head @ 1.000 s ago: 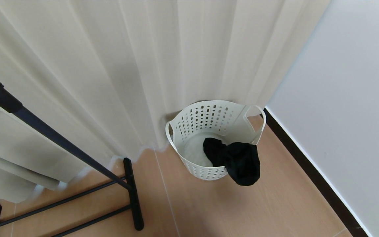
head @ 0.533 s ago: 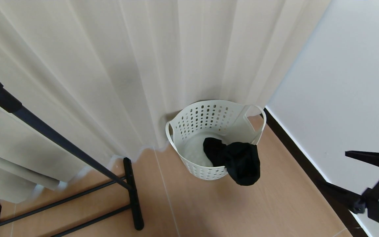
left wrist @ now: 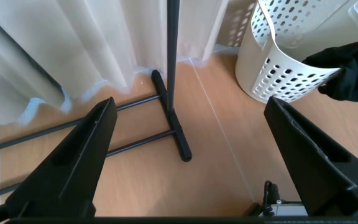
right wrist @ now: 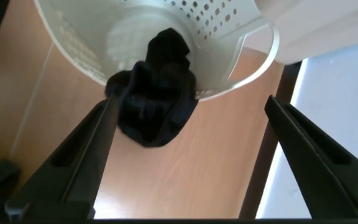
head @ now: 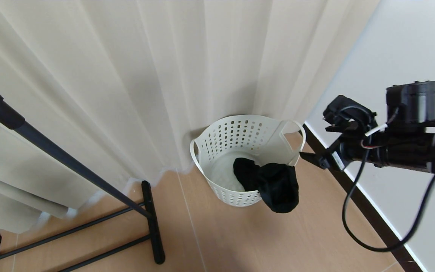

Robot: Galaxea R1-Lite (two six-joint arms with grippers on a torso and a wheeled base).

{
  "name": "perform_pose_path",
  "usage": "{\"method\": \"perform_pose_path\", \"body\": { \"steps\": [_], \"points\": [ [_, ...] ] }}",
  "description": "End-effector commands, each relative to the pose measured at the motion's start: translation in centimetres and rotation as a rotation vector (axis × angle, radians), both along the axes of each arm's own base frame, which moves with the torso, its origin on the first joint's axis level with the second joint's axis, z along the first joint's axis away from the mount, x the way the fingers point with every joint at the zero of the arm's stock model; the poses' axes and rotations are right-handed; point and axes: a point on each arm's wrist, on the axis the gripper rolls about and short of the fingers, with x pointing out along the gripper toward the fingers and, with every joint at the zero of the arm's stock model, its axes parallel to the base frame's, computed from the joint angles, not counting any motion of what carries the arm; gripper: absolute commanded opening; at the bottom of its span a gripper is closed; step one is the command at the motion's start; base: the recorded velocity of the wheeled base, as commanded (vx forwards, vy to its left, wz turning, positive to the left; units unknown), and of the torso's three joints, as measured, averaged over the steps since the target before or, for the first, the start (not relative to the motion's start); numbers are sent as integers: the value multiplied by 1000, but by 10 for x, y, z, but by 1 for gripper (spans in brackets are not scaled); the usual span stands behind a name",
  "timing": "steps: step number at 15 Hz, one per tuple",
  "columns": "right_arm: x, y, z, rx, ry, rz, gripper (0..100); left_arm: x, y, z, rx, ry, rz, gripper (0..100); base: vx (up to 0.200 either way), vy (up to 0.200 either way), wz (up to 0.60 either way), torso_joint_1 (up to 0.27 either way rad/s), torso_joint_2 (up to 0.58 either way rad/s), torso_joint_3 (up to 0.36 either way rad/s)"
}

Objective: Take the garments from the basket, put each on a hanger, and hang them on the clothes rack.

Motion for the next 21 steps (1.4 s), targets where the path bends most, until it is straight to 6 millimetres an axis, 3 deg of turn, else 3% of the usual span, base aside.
{"method": "perform_pose_path", "body": {
  "steps": [1,2,6,13,21],
  "points": [
    [50,14,-25,-67,30,-13,100,0,0,0,0,1,0,100,0,0,0,0,0,0],
    [65,18,-28,-113,10,-4,100,0,0,0,2,1,-3,100,0,0,0,0,0,0],
    [93,26,-49,-226,3,58,100,0,0,-1,36,4,-4,100,0,0,0,0,0,0],
    [114,32,-86,-248,72,69,100,0,0,-1,36,2,-7,100,0,0,0,0,0,0],
    [128,32,-111,-281,105,70,100,0,0,-1,33,5,-5,100,0,0,0,0,0,0]
  ]
}}
